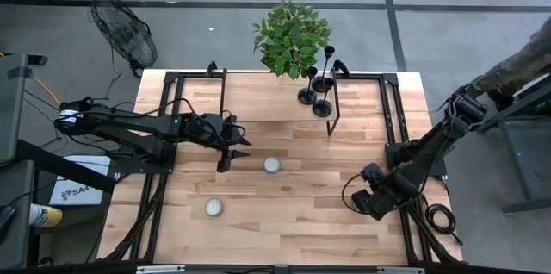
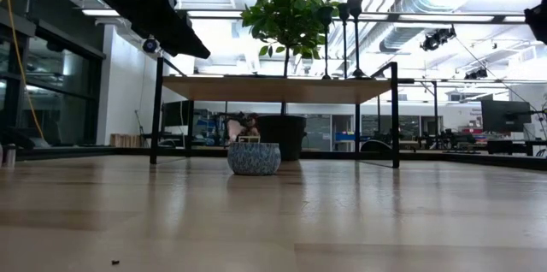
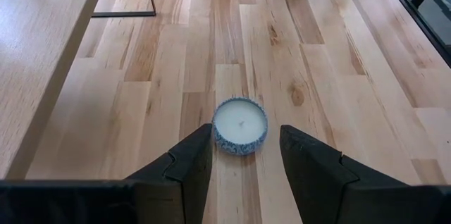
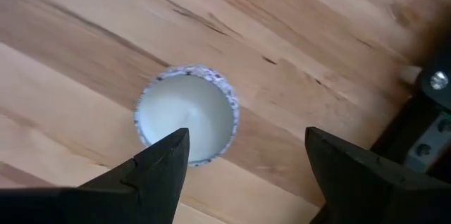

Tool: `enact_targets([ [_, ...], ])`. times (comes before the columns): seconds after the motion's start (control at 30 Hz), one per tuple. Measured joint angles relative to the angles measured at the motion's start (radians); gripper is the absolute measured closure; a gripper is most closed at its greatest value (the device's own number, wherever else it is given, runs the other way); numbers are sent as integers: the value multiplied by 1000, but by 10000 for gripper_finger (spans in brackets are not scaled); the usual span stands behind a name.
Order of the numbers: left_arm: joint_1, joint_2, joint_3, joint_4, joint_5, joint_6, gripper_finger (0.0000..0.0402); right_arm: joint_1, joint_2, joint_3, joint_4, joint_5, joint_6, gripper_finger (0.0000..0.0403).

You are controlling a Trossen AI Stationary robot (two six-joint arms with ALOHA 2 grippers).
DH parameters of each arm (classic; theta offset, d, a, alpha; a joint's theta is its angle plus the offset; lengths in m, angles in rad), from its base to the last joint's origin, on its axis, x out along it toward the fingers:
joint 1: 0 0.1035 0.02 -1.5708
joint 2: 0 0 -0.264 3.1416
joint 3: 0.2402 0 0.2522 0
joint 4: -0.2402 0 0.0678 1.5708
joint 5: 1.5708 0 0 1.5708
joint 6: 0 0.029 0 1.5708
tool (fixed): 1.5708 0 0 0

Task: Pick & Place candle stick holders
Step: Put the white scented candle on the shelf

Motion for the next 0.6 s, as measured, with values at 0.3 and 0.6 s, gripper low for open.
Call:
enact_targets([
  [0.3,0,0,0,0,0,0,238,-32,-22,0,-21,2,-61,126],
  [0.6,0,0,0,-1,0,1,238,-32,-50,0,-29,7,-68,126],
])
